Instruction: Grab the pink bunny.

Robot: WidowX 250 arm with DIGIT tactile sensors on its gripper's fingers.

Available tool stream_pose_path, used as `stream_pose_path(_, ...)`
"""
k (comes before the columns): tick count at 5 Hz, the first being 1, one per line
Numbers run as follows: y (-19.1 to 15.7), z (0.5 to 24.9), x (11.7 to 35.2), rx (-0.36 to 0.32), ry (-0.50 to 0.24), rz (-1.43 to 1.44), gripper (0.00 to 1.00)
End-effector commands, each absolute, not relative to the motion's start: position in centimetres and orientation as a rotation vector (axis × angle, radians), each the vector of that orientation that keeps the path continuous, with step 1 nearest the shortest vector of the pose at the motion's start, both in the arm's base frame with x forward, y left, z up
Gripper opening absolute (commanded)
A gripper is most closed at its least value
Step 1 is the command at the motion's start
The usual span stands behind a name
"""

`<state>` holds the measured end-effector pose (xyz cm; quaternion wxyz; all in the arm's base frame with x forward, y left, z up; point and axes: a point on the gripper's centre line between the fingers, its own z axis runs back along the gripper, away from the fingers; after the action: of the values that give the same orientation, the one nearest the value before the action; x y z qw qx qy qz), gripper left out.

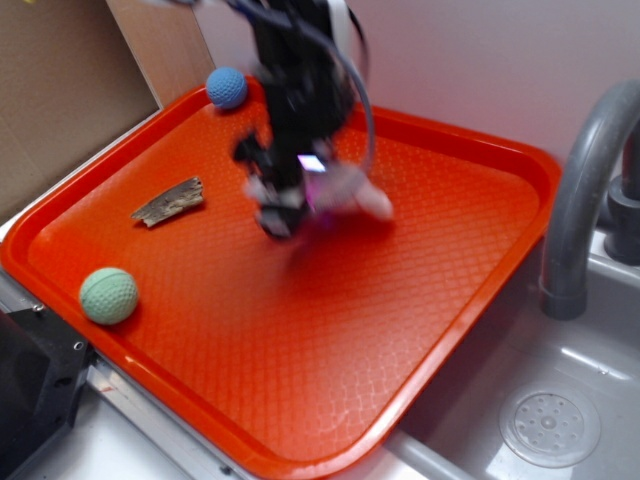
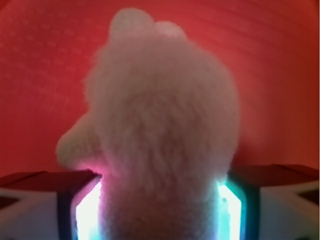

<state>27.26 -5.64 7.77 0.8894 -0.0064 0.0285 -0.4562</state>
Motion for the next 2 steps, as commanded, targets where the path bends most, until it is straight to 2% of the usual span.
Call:
stream_pose_path(1,-2.2,15.1,25.8,0.119,-0.024,-0.537,0.00)
stream_pose_path(2,-0.3,18.5,23.7,0.174,-0.032,-0.284,0.00)
